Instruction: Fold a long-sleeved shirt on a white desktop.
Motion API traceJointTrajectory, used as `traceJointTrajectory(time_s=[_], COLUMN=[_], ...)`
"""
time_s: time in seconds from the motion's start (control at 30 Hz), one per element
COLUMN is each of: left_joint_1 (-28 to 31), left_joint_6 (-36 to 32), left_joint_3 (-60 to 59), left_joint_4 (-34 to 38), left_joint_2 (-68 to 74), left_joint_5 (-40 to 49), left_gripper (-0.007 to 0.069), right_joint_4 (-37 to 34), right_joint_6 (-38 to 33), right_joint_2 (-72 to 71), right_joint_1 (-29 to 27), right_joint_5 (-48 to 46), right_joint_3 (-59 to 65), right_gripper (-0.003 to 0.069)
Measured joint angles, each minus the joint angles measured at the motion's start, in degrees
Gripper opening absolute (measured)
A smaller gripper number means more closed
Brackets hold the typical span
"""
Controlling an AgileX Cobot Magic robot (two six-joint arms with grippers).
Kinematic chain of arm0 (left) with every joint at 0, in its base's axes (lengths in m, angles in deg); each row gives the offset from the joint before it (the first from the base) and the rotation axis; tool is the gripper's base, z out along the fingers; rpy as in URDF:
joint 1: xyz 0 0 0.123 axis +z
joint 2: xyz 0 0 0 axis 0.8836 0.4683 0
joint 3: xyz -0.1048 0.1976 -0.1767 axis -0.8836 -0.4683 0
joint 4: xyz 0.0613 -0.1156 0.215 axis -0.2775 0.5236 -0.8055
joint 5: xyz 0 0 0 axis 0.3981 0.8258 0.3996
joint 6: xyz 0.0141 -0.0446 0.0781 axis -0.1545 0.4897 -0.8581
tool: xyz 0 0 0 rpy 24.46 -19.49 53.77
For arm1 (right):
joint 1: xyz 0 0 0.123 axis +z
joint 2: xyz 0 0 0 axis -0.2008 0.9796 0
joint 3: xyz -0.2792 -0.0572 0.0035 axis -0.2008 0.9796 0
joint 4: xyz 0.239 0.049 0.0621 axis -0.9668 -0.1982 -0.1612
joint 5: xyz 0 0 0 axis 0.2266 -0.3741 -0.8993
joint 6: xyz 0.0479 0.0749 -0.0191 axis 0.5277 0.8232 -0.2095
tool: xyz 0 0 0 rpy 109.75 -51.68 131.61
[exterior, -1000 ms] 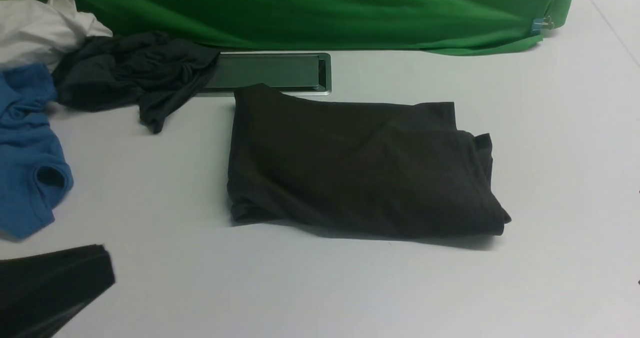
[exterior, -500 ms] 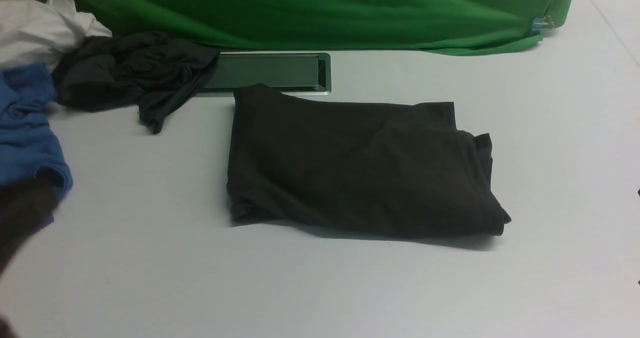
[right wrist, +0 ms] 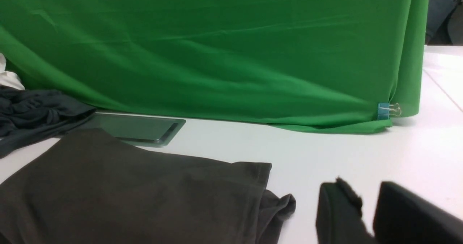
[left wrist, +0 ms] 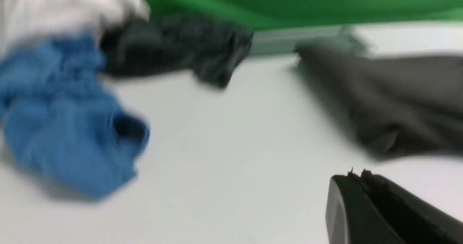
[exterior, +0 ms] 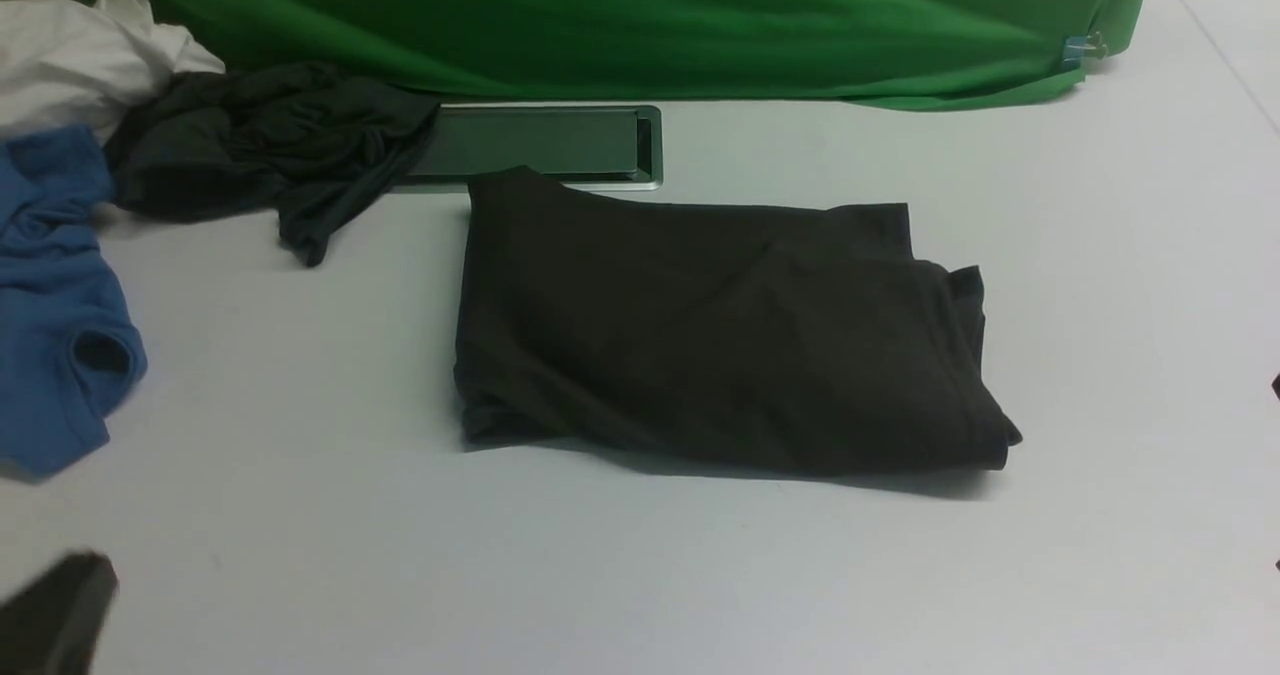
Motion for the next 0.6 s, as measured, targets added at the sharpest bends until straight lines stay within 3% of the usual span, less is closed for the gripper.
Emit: traceJointTrajectory(time_s=[0.4, 0.6], left_joint_1=[0.8, -1.4], left_joint_6=[-1.4, -1.7], left_joint_3=[-0.3, -0.3], left_joint_4=[1.1, 1.1], left_joint_2=[-0.3, -0.3], left_joint_5=[-2.2, -2.2], left_gripper=[0.0029, 0.0031], right_joint_4=[0.0, 0.0], right_joint_6=[0.0, 0.0], right_joint_2=[0.0, 0.0], right_joint_1=[0.0, 0.0], right_joint_5=[0.0, 0.0], right_joint_3=[0.0, 0.0], right_gripper=[0.0186, 0.0197])
